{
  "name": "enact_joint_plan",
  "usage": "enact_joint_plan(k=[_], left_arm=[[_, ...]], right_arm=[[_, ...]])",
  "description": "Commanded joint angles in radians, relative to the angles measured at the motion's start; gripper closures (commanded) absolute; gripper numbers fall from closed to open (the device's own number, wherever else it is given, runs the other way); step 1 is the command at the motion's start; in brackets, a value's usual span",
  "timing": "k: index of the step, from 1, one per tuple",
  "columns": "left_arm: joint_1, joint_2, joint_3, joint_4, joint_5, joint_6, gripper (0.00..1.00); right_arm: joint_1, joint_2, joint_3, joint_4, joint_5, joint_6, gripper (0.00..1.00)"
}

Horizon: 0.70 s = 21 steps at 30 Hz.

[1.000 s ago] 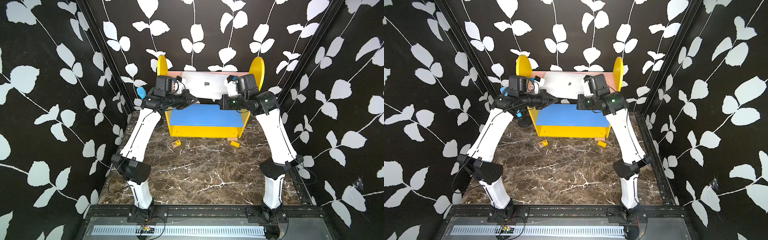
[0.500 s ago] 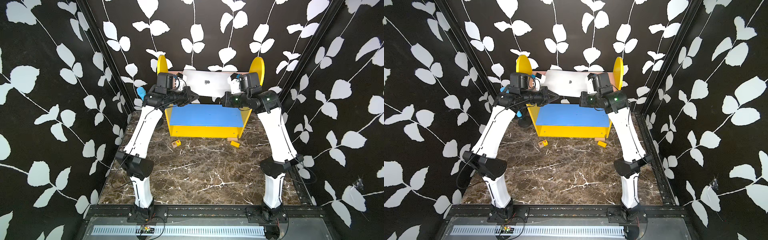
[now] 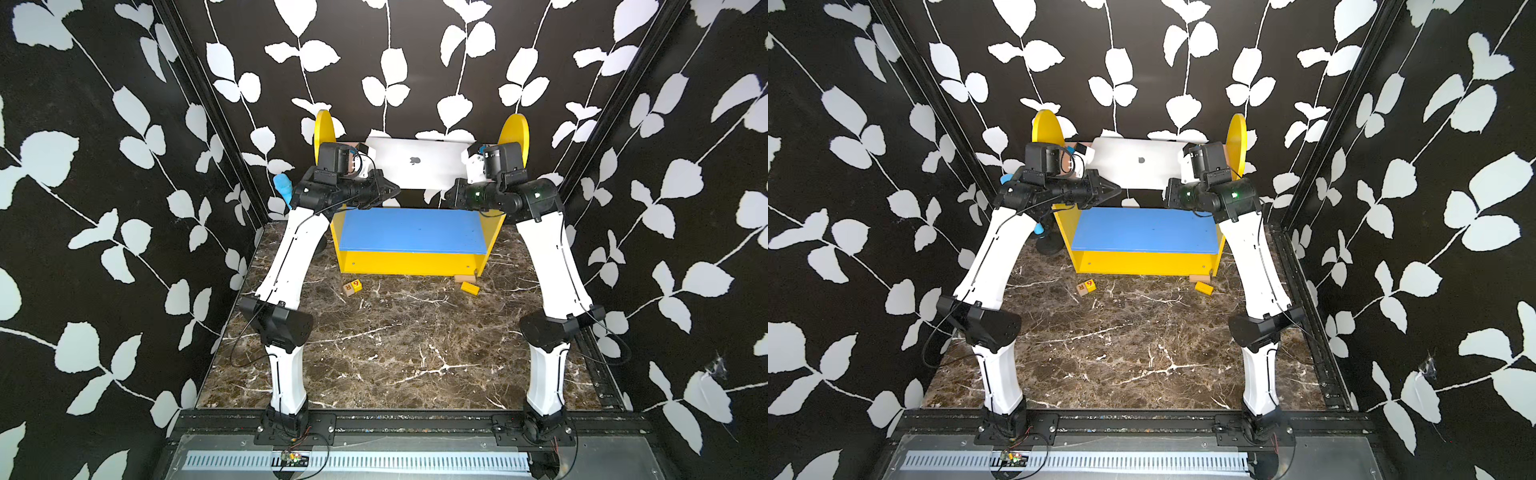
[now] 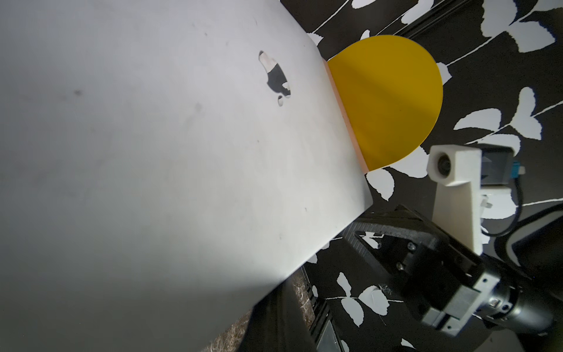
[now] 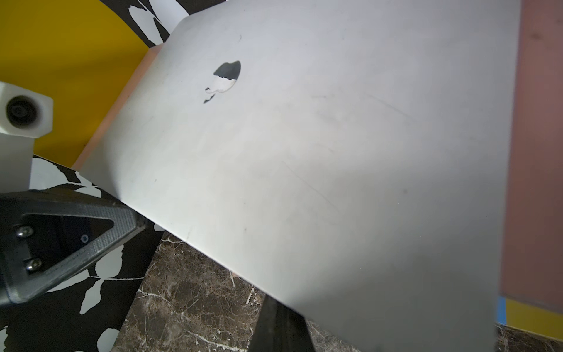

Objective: Close the laptop lid and set it aside
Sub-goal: Place the laptop on the shelf.

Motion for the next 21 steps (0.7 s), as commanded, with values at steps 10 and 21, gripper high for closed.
enact_joint_plan(k=[10,21], left_arm=[[0.012,0.012,0.044,0.036,0.000,-0.016,1.00],[0.016,0.018,0.047,0.054,0.005,-0.029,1.00]], right_arm=[[-0.031,0.023,0.039,0.093,-0.008,0.020,1.00],[-0.055,0.021,0.037,0.102,-0.016,0.027,1.00]])
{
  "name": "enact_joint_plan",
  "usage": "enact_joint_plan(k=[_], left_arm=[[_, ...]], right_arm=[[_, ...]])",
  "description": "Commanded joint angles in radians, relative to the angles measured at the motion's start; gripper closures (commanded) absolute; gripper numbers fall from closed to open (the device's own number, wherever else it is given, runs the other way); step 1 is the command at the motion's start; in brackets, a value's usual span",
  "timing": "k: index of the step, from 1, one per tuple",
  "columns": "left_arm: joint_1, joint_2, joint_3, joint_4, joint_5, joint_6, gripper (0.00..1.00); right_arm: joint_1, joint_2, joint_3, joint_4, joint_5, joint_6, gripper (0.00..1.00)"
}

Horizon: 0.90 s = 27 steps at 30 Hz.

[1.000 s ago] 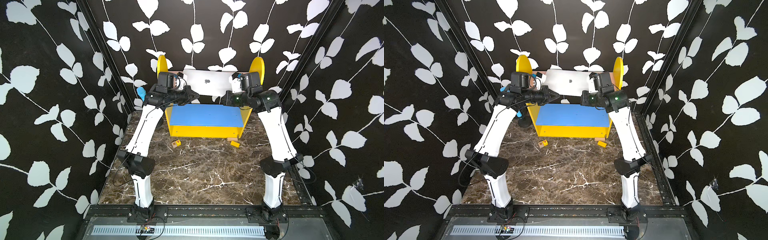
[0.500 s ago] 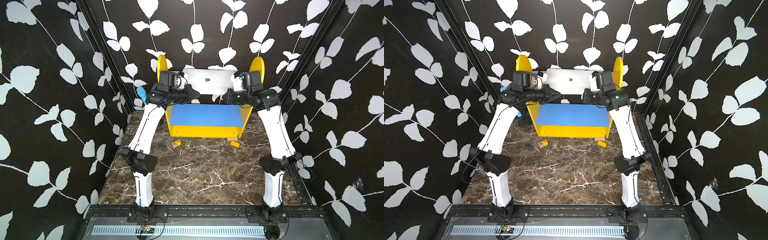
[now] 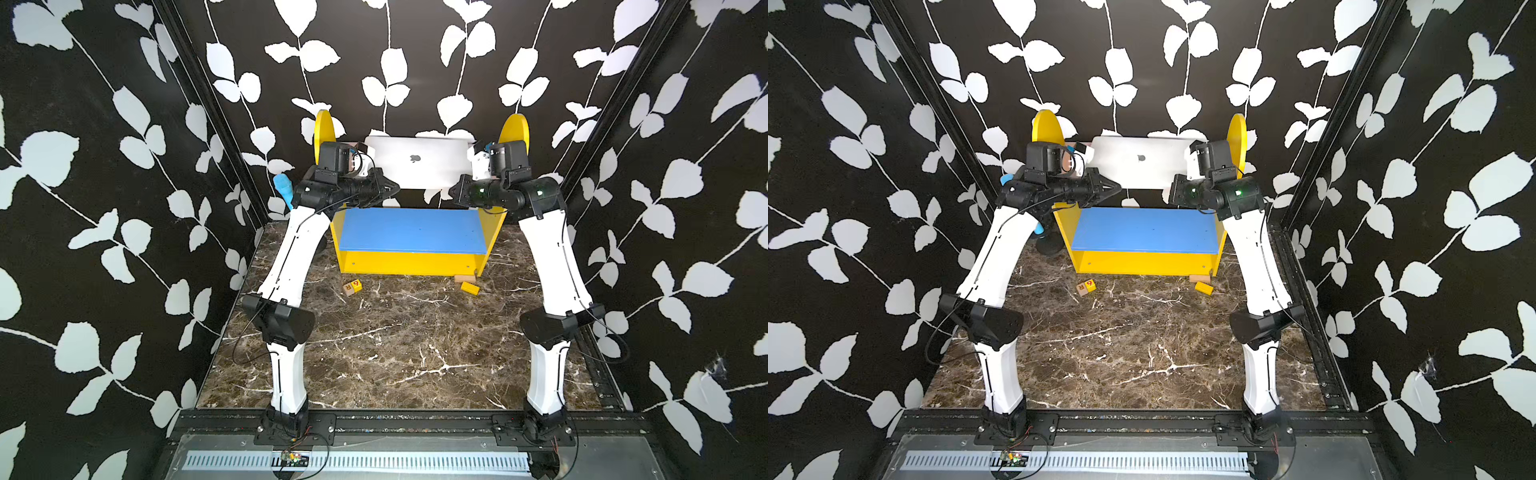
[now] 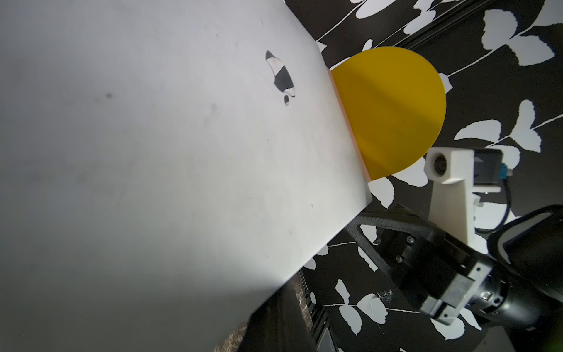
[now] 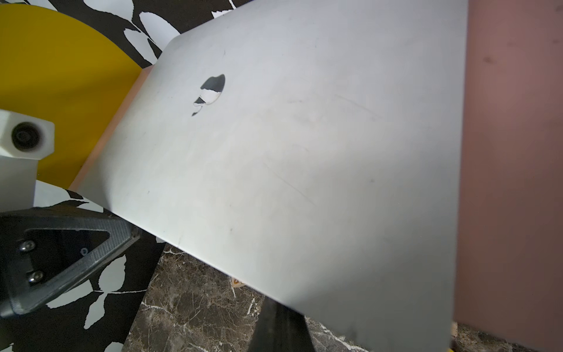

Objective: Close the laptop lid and set it aside
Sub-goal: Place the laptop on the shelf.

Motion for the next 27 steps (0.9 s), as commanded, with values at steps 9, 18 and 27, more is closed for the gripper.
enact_joint_plan(k=[9,18,27], left_arm=[[0.014,-0.001,0.031,0.048,0.005,-0.007,1.00],[0.019,-0.001,0.034,0.056,0.006,-0.015,1.00],[0.019,-0.008,0.054,0.047,0.012,-0.022,1.00]], right_arm=[[-0.030,0.010,0.018,0.094,-0.003,0.017,1.00],[-0.040,0.007,0.013,0.102,-0.009,0.024,1.00],[-0.040,-0.024,-0.015,0.104,-0.015,0.029,1.00]])
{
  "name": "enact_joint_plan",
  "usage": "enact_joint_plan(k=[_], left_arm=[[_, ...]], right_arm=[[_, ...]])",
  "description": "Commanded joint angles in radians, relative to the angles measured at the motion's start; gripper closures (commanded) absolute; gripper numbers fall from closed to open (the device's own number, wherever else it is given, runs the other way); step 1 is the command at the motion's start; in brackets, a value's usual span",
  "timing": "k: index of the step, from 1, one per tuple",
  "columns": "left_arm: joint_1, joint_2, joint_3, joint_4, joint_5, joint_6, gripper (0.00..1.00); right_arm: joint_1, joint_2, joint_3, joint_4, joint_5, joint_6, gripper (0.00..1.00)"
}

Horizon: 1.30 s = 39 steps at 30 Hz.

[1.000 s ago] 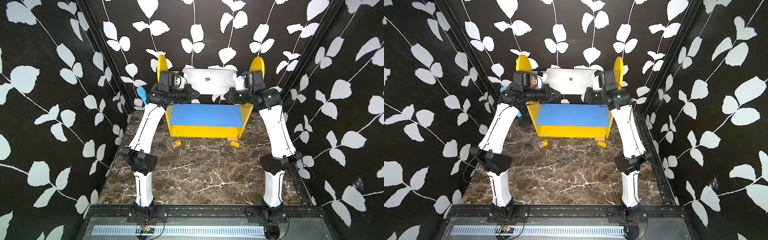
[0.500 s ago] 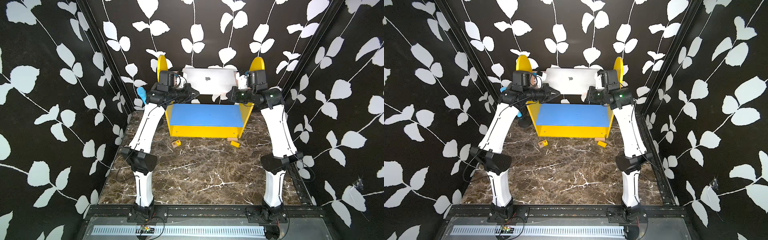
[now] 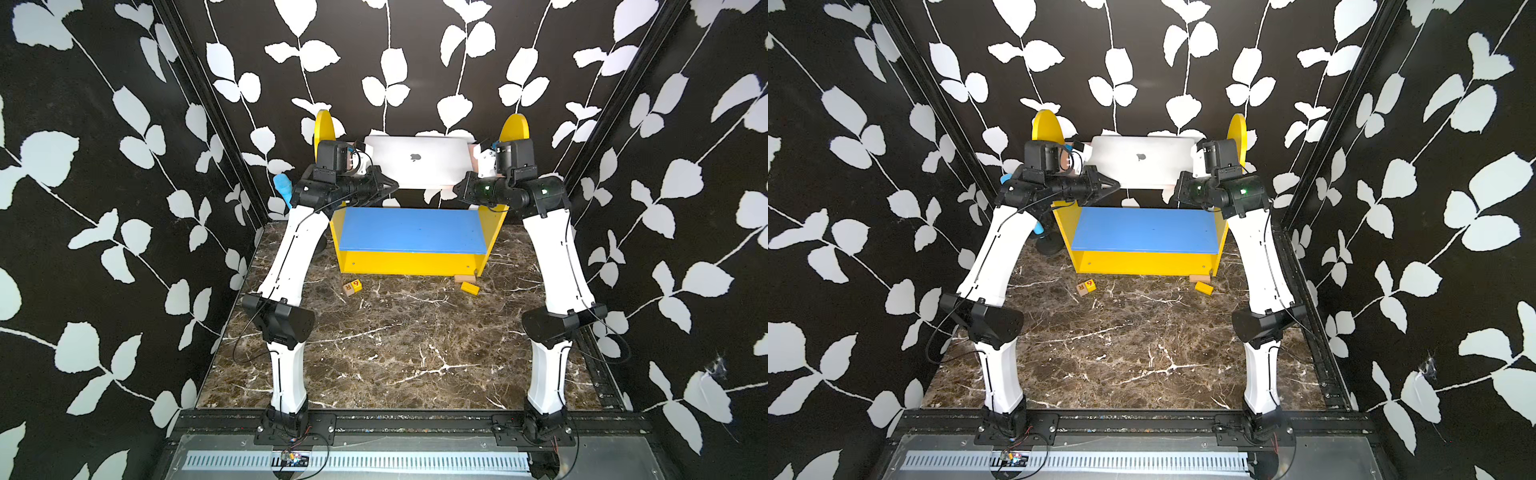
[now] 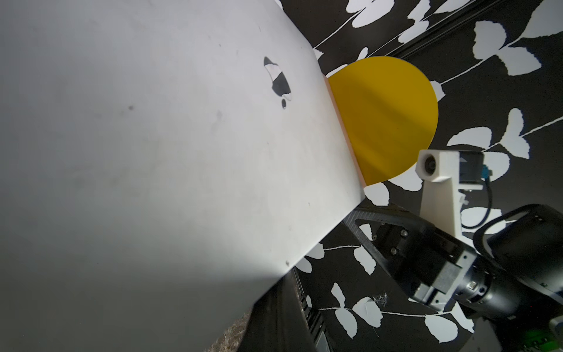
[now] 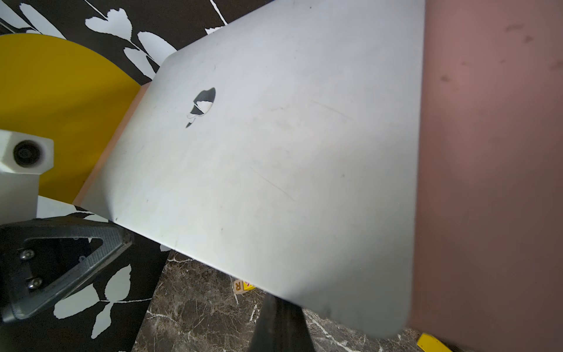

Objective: Close the laptop lid and set it aside
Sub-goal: Place the laptop on the shelf.

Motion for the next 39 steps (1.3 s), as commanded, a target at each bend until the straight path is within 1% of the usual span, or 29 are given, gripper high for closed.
enact_joint_plan(k=[1,8,14,19,27,33,39], left_arm=[[0.010,-0.019,0.038,0.034,0.001,-0.002,1.00],[0.010,-0.053,0.028,0.031,0.005,-0.007,0.94],[0.010,-0.111,-0.021,0.044,0.005,-0.012,0.88],[0.010,-0.177,-0.085,0.049,-0.002,-0.004,0.82],[0.014,-0.345,-0.313,0.114,-0.024,0.004,0.75],[0.026,-0.502,-0.522,0.216,-0.047,-0.013,0.72],[0.039,-0.614,-0.669,0.268,-0.064,-0.018,0.68]], right_arm=[[-0.009,-0.028,-0.015,0.086,0.008,0.008,1.00],[-0.009,-0.068,-0.051,0.070,-0.006,0.017,1.00],[-0.006,-0.148,-0.147,0.096,-0.009,0.017,1.00],[-0.002,-0.220,-0.229,0.112,-0.009,0.018,0.94],[0.004,-0.383,-0.466,0.204,-0.012,0.029,0.87],[0.008,-0.524,-0.647,0.285,-0.011,0.043,0.83],[0.011,-0.636,-0.803,0.355,-0.018,0.046,0.76]])
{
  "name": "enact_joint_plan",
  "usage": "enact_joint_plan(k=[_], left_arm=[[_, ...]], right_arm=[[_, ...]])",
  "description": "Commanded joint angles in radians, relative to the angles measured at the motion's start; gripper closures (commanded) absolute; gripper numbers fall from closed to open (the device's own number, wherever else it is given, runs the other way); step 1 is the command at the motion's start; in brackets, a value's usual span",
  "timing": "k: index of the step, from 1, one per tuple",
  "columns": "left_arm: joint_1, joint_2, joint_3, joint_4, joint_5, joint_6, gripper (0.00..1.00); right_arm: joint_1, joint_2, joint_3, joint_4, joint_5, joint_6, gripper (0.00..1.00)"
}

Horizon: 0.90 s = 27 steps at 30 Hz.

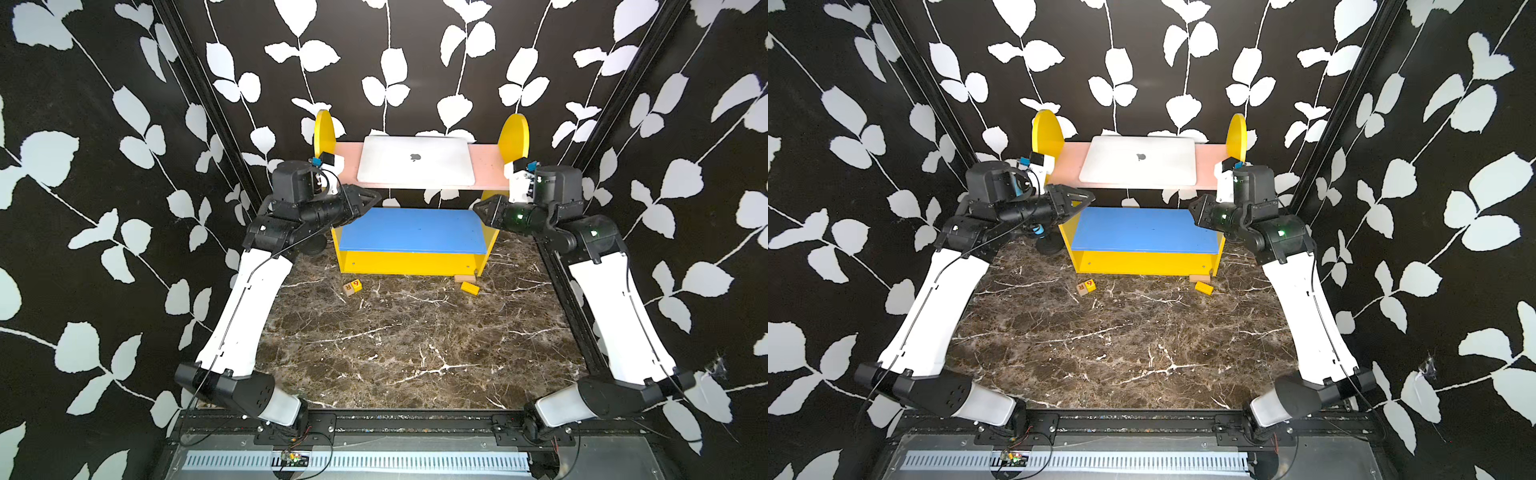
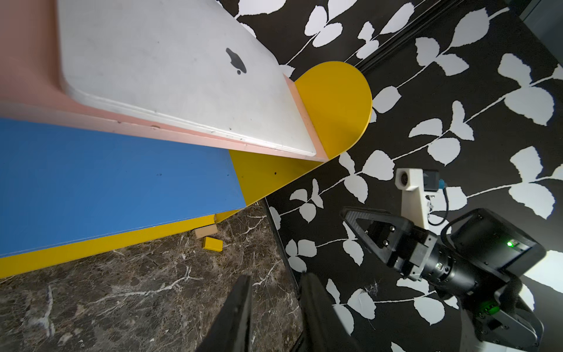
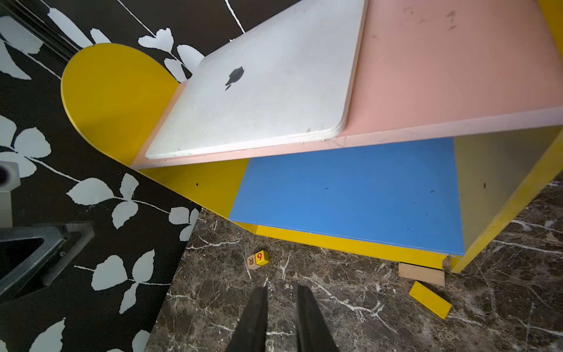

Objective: Close the laptop lid and set it aside
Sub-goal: Place the laptop on the shelf, then reset both arms

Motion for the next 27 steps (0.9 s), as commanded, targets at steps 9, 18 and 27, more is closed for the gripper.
enact_joint_plan(k=[9,18,27], left_arm=[[0.020,-0.200,-0.196,0.091,-0.099,0.095,0.48],[0.027,-0.367,-0.382,0.143,-0.234,0.220,0.18],[0.029,-0.571,-0.653,0.265,-0.424,0.323,0.02]], right_arm=[[0.007,-0.185,-0.243,0.175,0.004,-0.053,0.60],[0.006,-0.355,-0.508,0.351,0.068,-0.133,0.28],[0.006,-0.515,-0.786,0.559,0.163,-0.245,0.00]])
